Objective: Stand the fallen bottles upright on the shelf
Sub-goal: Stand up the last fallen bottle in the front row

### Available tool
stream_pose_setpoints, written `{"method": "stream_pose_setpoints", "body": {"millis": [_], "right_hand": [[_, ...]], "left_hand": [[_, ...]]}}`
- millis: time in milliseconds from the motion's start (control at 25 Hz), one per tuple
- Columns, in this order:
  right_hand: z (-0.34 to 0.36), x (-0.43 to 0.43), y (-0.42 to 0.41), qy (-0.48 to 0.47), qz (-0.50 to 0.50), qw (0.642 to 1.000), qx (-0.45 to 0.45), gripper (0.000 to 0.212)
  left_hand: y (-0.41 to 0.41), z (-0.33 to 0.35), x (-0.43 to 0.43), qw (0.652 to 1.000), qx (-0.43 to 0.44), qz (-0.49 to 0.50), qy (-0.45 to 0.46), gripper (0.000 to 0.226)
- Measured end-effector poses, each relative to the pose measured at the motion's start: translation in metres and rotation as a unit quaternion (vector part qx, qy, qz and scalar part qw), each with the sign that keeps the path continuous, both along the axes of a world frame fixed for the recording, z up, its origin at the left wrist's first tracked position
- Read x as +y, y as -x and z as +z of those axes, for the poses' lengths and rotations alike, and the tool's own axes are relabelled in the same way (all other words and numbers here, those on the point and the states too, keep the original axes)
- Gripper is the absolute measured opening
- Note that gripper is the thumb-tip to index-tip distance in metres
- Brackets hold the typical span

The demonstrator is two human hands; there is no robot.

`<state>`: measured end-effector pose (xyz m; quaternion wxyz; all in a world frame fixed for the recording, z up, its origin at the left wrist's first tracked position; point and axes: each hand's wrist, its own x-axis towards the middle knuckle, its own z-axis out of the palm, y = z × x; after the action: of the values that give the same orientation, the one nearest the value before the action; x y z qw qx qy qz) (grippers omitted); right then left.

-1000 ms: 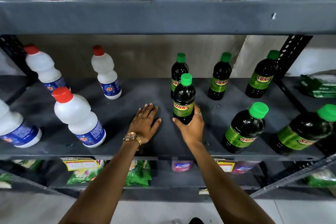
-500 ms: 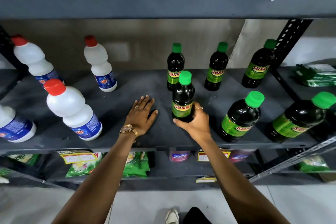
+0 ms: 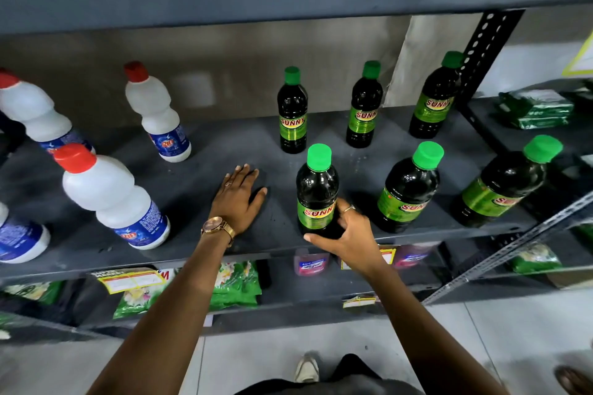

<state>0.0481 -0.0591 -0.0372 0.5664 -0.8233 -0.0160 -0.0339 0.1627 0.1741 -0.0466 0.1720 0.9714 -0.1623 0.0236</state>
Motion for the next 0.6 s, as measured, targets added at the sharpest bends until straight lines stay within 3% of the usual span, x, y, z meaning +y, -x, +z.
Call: {"method": "stream_pose_setpoints", "body": {"millis": [120,160,240,280,360,400,480,520,600], "right_hand": [[0.001,-0.001,0.014,-0.014,-0.005,1.000,-0.001,0.084],[0.000,-0.003,0.027,-0.029,-0.044,0.999,-0.014,0.080],[0.002,-0.015,0.059,-0.041,-0.180,0.980,-0.076,0.049],[0.004,-0.027,0.071,-0.040,-0.248,0.962,-0.111,0.044],[0.005,-0.063,0.077,-0.036,-0.322,0.935,-0.141,0.056],[0.005,-0.083,0.070,-0.028,-0.320,0.939,-0.123,0.072],[0.004,-0.117,0.049,-0.014,-0.223,0.973,-0.051,0.105],[0.004,-0.126,0.039,0.012,-0.162,0.987,-0.024,0.110],[0.000,-0.129,0.028,0.088,-0.096,0.991,-0.009,0.094]], "left_hand": [[0.011,0.008,-0.005,0.996,0.027,0.019,0.082,0.056],[0.021,0.010,-0.007,0.989,0.054,0.034,0.137,0.054],[0.052,0.013,-0.015,0.959,0.119,0.038,0.253,0.063],[0.069,0.013,-0.022,0.949,0.135,0.018,0.284,0.071],[0.095,0.013,-0.044,0.956,0.134,-0.004,0.262,0.085],[0.100,0.014,-0.055,0.958,0.129,0.006,0.255,0.090],[0.101,0.020,-0.072,0.949,0.120,0.045,0.287,0.084],[0.099,0.022,-0.076,0.947,0.108,0.056,0.298,0.079],[0.098,0.024,-0.078,0.950,0.088,0.066,0.294,0.072]]}}
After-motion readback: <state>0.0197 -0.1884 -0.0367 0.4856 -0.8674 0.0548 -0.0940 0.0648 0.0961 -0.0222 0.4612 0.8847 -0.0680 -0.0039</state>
